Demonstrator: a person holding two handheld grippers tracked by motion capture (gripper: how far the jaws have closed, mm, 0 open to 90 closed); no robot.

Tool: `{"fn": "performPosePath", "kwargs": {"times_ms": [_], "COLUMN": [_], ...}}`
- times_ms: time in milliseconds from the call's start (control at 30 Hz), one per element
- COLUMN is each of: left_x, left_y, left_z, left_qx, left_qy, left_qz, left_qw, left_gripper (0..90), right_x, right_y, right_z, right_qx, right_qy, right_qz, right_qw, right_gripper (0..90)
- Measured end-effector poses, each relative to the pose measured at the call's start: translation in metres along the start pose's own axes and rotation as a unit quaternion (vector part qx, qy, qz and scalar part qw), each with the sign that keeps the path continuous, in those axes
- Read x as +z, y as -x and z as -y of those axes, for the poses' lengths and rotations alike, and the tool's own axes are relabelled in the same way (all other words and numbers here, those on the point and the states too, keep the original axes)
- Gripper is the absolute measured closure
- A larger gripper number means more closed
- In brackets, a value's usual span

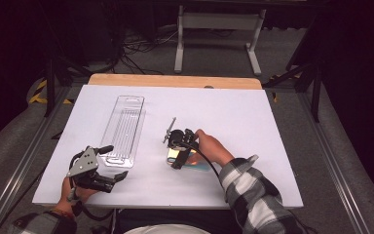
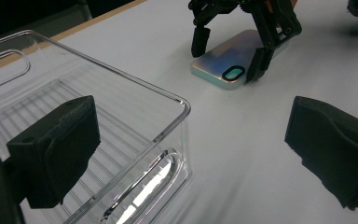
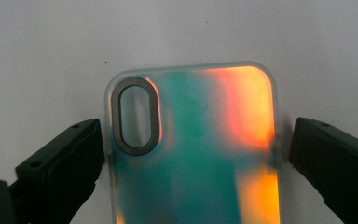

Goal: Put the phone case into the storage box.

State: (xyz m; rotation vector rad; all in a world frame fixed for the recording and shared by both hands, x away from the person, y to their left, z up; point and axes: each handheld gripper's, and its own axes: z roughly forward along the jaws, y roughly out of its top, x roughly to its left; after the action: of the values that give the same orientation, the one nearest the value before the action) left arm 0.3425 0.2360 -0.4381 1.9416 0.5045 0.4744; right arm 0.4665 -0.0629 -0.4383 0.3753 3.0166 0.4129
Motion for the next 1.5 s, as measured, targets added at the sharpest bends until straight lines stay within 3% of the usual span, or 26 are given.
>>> {"fn": "performPosePath", "kwargs": {"times_ms": [33,233,400,600,900,1000,1067,1133,1267,1333,1400,1500], "left_x": [0.000,0.002,0.003,0.002,0.002,0.002,0.001,0.001,0.002,0.002,0.003,0.004], "left_y": [0.000,0.001,0.001,0.000,0.001,0.001,0.001,0.000,0.001,0.001,0.001,0.001], "left_z": [0.000,0.000,0.000,0.000,0.000,0.000,0.000,-0.001,-0.001,-0.001,-0.002,-0.002], "left_qx": [-0.001,0.000,0.002,0.000,-0.003,-0.004,-0.005,-0.005,-0.004,-0.005,-0.005,-0.005], "left_qy": [0.000,-0.001,-0.003,-0.002,0.001,0.002,0.002,-0.001,0.001,0.001,-0.002,0.000], "left_qz": [0.000,0.001,0.002,-0.001,0.003,0.003,0.003,0.003,0.001,0.001,0.003,0.000], "left_qw": [1.0000,1.0000,1.0000,1.0000,1.0000,1.0000,1.0000,1.0000,1.0000,1.0000,1.0000,1.0000], "left_gripper": [3.8,3.8,3.9,3.8,3.9,3.9,3.8,3.9,3.9,3.9,3.9,3.9], "right_x": [0.000,0.000,-0.003,-0.005,-0.007,-0.012,-0.025,-0.034,-0.048,-0.051,-0.059,-0.065], "right_y": [-0.001,0.000,-0.001,-0.003,-0.005,-0.004,-0.005,-0.004,-0.005,-0.005,-0.007,-0.006], "right_z": [0.000,-0.005,-0.007,-0.010,-0.008,-0.006,0.001,0.007,0.022,0.026,0.040,0.050], "right_qx": [0.010,-0.009,-0.026,-0.024,-0.029,-0.024,-0.003,0.006,0.013,0.012,0.021,0.031], "right_qy": [-0.005,-0.021,-0.020,-0.036,-0.024,-0.005,0.040,0.062,0.109,0.117,0.143,0.161], "right_qz": [-0.005,-0.007,-0.014,-0.017,-0.010,-0.007,-0.001,-0.001,0.021,0.025,0.032,0.038], "right_qw": [0.9999,0.9997,0.9994,0.9989,0.9992,0.9997,0.9992,0.9981,0.9937,0.9928,0.9890,0.9857], "right_gripper": [2.9,5.0,16.3,17.1,17.5,17.6,17.7,17.7,17.8,17.8,17.8,17.9]}}
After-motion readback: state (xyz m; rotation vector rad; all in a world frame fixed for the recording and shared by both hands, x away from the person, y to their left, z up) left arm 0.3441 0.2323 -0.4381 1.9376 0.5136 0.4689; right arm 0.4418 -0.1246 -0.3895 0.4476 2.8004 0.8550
